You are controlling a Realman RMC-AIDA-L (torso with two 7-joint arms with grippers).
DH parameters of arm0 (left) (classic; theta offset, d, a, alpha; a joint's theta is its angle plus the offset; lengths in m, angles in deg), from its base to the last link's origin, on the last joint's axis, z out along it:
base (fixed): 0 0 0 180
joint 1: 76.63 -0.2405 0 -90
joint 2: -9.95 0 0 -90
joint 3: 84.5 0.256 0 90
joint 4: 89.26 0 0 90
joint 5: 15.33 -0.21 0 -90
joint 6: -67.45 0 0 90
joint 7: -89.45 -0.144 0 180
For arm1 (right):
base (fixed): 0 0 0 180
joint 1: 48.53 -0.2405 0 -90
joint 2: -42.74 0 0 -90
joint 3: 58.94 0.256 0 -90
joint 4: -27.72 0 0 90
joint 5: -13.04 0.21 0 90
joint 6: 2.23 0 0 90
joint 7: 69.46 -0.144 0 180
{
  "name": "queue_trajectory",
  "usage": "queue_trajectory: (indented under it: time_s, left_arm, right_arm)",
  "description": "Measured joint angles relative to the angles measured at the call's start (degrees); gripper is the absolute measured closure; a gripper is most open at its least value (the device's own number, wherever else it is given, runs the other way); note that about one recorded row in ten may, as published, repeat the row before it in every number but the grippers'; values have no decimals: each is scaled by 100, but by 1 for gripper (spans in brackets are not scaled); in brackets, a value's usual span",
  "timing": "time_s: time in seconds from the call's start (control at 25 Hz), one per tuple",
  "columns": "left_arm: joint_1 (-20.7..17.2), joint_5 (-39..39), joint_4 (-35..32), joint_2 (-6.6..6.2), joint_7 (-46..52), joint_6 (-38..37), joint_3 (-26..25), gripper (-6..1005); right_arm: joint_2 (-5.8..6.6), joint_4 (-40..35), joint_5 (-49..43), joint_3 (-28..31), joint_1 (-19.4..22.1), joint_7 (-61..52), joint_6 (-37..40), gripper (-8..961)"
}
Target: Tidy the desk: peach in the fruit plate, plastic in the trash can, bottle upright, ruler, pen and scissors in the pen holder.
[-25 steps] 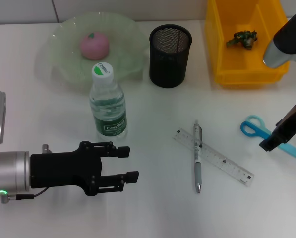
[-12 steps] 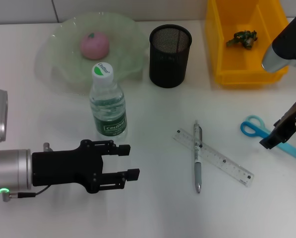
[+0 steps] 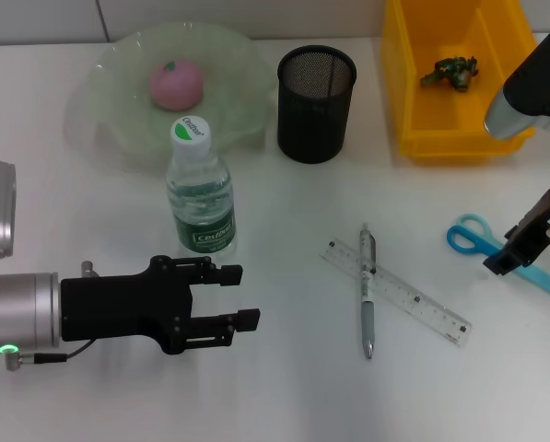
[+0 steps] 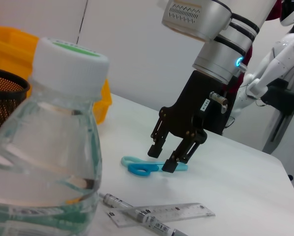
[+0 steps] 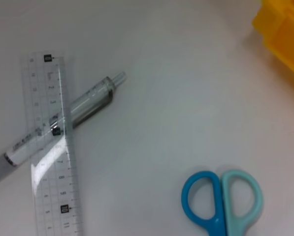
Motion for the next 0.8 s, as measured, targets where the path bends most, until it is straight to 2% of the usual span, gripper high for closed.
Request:
queue_trajectory:
  time_s: [0.8]
  left_arm:
    - [32,0,1,4,46,5,0,336]
  right_arm:
    - [0,248,0,-1,-20,134,-205,590]
